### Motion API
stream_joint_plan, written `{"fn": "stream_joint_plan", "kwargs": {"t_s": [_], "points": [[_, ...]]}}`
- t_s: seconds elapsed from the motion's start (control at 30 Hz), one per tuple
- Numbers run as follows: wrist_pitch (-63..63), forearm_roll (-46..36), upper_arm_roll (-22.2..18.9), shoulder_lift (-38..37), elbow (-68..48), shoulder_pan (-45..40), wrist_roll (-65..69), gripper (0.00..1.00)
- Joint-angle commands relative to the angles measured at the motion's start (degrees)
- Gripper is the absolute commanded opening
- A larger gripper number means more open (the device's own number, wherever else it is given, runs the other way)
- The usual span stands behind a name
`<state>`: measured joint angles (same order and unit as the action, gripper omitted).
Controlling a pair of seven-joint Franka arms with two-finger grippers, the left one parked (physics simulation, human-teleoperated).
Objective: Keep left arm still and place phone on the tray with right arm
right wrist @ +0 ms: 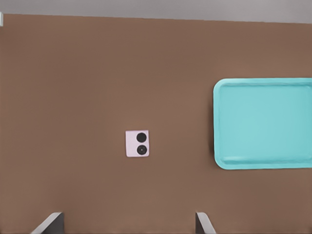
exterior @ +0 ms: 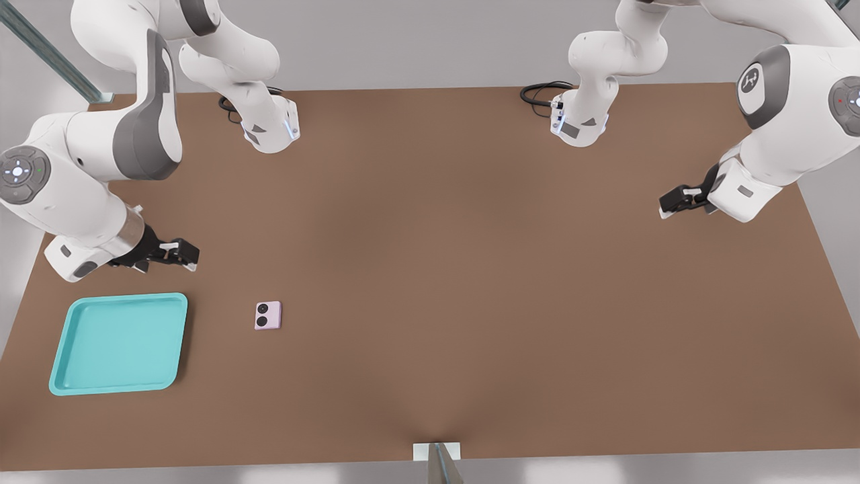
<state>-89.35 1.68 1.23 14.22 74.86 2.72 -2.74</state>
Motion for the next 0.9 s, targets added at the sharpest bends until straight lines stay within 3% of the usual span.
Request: {"fn": "stream_joint_plan", "kwargs": {"t_s": [0.0,0.2,0.37,0.47,0.8,0.83,0.87], "points": [[1.0,0.0,0.0,0.0,0.0,0.0,0.3,1.00],[-5.6,-0.3,0.2,6.6,-0.1,2.9,-0.4,1.00],[-22.3,-0.5,0.2,20.7,0.3,6.3,-0.8,1.00],[-28.6,-0.4,0.2,24.6,3.5,7.5,-3.3,1.00],[-36.9,-0.5,0.2,25.3,13.6,3.6,-1.6,1.00],[-39.0,-0.5,1.4,25.0,15.5,2.0,-0.2,1.00],[-40.4,-0.4,5.4,24.9,16.8,-2.4,0.5,1.00]]}}
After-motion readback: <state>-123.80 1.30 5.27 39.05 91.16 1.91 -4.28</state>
